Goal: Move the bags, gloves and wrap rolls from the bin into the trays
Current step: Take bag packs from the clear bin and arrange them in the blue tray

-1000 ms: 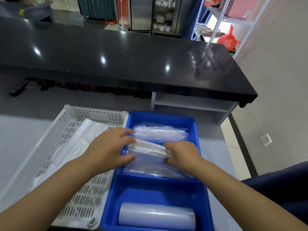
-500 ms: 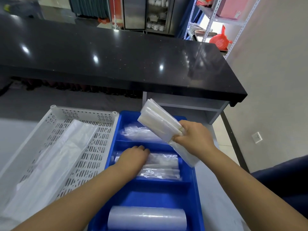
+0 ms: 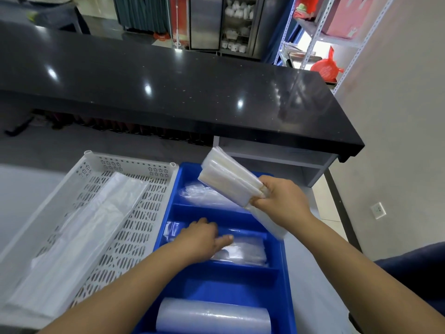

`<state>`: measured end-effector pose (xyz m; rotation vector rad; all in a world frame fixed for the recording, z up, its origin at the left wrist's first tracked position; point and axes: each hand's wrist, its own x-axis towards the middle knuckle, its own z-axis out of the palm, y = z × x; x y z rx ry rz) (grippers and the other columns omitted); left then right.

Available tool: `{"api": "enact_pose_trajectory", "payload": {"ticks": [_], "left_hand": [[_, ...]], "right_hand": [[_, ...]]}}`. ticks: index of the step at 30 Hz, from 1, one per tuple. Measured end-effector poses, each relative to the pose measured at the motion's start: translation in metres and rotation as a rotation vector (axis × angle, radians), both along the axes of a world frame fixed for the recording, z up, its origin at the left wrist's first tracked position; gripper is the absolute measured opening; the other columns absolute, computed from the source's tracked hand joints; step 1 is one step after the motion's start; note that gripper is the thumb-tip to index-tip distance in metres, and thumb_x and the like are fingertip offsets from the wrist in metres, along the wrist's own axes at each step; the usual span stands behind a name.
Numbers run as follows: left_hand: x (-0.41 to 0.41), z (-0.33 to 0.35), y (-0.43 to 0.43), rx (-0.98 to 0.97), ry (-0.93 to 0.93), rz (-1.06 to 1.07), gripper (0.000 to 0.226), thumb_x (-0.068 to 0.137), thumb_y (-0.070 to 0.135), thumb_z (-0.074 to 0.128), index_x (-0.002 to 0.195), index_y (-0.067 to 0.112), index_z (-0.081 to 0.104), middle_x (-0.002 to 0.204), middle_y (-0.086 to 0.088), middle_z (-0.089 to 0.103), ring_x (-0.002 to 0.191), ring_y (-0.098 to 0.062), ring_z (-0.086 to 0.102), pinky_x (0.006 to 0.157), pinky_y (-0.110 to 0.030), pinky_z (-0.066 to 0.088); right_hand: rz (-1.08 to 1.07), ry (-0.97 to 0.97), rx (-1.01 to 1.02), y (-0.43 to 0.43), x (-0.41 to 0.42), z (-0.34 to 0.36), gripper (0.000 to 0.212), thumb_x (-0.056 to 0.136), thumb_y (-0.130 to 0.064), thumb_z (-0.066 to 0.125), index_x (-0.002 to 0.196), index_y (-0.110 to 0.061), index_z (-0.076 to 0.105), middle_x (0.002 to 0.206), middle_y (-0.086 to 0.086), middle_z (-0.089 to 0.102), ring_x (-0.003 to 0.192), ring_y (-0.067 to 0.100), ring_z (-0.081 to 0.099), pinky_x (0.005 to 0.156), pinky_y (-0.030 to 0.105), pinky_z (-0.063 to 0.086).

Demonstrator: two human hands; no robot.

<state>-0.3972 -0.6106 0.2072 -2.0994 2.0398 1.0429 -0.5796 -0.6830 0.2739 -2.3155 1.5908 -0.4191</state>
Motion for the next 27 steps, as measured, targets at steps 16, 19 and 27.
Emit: {"api": "enact_pose_trajectory", "payload": {"ticks": [16, 19, 27], "left_hand": [[-0.005, 0.026, 0.053, -0.508, -0.306, -0.067, 0.016, 0.065, 0.017, 0.071, 0.077, 0.017, 0.062, 0.080, -0.001, 0.061, 0.072, -0.024, 0.061, 0.049, -0.030, 0.028], [-0.007, 0.031, 0.061, -0.547, -0.304, -0.125, 0.038, 0.026, 0.017, 0.087, 0.048, 0.020, 0.057, 0.049, 0.004, 0.054, 0.039, -0.013, 0.051, 0.034, -0.022, 0.021], [-0.013, 0.025, 0.065, -0.616, -0.306, -0.195, 0.042, 0.016, 0.009, 0.084, 0.042, 0.019, 0.053, 0.044, 0.004, 0.050, 0.036, -0.013, 0.047, 0.034, -0.019, 0.026]], "right_hand": [[0.300, 0.345, 0.006, 0.021, 0.041, -0.011, 0.011, 0.077, -0.030, 0.059, 0.077, -0.023, 0.050, 0.077, -0.001, 0.066, 0.074, 0.024, 0.058, 0.054, 0.030, 0.036], [0.397, 0.421, 0.108, 0.029, 0.043, -0.026, 0.006, 0.076, -0.028, 0.057, 0.078, -0.025, 0.053, 0.082, -0.001, 0.067, 0.078, 0.025, 0.057, 0.056, 0.028, 0.031], [0.425, 0.403, 0.330, 0.022, 0.042, -0.046, 0.014, 0.073, -0.033, 0.055, 0.076, -0.029, 0.042, 0.075, -0.008, 0.055, 0.071, 0.021, 0.051, 0.050, 0.029, 0.032]]}}
